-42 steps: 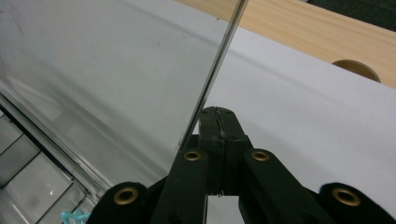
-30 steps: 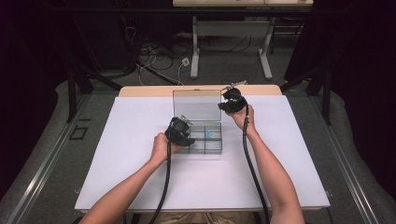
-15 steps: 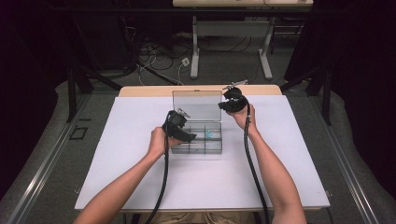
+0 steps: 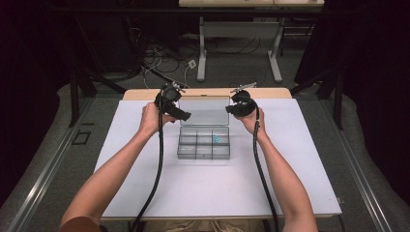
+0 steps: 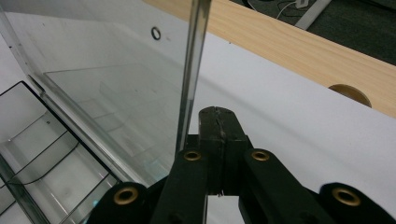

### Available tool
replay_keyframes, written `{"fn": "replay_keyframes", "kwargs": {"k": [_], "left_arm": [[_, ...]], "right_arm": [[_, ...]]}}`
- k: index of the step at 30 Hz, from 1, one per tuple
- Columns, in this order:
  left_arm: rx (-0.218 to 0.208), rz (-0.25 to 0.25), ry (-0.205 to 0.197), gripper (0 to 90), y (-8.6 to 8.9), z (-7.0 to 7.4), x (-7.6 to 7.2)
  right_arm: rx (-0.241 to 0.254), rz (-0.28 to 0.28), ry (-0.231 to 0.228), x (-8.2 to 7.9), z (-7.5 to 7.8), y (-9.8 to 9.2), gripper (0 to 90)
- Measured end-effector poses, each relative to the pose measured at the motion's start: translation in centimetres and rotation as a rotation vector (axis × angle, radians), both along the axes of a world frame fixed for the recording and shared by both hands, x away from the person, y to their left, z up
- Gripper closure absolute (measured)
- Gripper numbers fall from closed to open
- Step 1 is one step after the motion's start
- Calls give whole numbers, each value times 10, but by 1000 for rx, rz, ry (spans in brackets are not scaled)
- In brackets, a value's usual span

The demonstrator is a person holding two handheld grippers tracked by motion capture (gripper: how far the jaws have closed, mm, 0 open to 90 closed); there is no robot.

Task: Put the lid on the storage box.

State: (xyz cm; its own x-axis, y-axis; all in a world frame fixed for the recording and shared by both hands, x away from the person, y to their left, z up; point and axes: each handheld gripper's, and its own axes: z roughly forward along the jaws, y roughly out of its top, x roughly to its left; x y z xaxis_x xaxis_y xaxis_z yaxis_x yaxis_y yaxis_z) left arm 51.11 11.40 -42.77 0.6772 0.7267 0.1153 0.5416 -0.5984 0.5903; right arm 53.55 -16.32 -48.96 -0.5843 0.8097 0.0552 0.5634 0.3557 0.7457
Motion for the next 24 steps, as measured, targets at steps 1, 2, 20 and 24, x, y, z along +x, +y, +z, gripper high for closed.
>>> {"fn": "replay_keyframes", "kwargs": {"k": [1, 2, 20, 24], "left_arm": [[6, -1, -12, 190, 0, 3, 2], [13, 1, -15, 207, -1, 8, 5], [79, -88, -3, 694, -4, 24, 20], [81, -98, 1, 710, -2, 25, 18]], "right_arm": [[2, 2, 2, 0, 0, 0, 900], [1, 3, 3, 0, 0, 0, 900], [-26, 22, -4, -3, 4, -2, 900], [-38, 29, -9, -7, 10, -5, 900]]}}
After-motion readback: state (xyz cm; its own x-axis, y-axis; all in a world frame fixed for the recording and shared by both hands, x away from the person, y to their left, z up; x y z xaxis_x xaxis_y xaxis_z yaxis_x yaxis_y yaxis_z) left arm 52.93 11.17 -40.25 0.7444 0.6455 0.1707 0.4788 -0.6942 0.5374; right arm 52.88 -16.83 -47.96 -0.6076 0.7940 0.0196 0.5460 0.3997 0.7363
